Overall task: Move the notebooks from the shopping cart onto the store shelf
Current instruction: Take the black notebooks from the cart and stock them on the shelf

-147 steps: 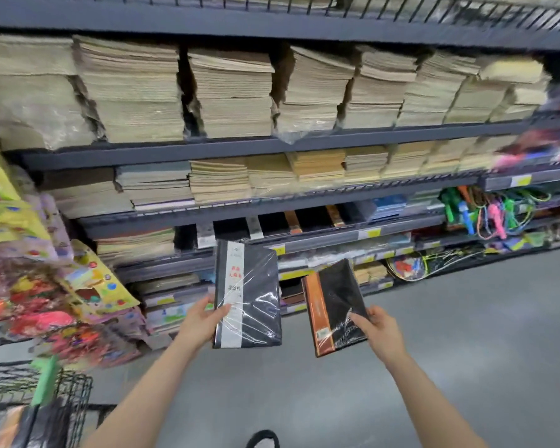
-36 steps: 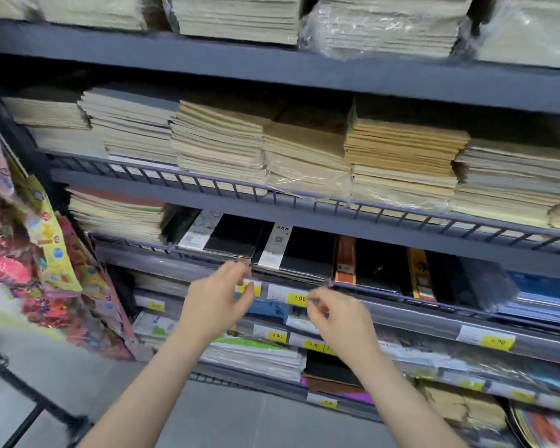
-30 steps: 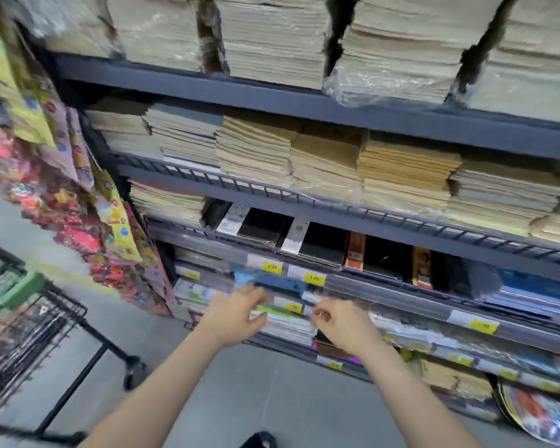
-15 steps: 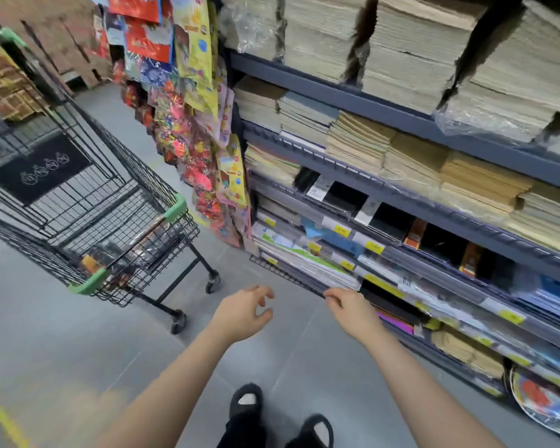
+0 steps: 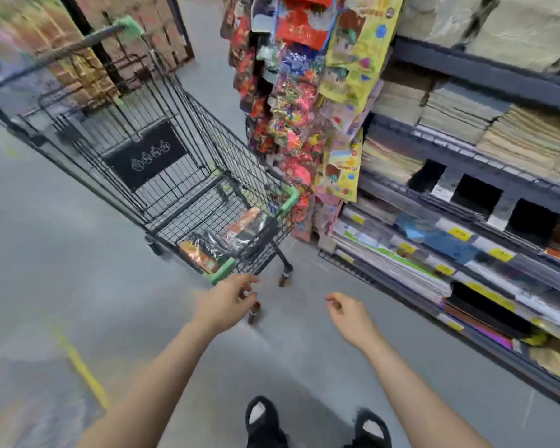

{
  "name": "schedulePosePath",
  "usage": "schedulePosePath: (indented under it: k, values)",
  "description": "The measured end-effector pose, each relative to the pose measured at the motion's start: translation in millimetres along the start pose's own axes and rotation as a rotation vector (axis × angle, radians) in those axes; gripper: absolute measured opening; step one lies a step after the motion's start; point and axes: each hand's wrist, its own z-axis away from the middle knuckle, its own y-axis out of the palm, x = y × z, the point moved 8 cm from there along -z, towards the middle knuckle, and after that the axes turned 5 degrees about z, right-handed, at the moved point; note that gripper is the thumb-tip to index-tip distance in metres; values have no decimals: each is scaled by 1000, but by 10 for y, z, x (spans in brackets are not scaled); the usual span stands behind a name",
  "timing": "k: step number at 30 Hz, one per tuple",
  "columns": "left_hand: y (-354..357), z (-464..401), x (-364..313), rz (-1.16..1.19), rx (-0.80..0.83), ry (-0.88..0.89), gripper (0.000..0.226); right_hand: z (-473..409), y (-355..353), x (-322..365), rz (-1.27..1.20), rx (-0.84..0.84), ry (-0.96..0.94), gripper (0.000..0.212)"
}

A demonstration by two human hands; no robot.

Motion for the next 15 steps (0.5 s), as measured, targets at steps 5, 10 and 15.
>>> schedulePosePath:
  k: [5, 10, 15]
  values:
    - [-663, -160, 565, 43, -62, 4, 28, -248, 296, 840, -59, 12, 1, 26]
    - [-1053, -522, 875, 60, -55, 18, 25, -660, 219, 1353, -96, -24, -7, 26]
    - [-1390, -956, 1159, 55, -59, 0, 28, -1098, 158, 1772, -219, -83, -12, 15]
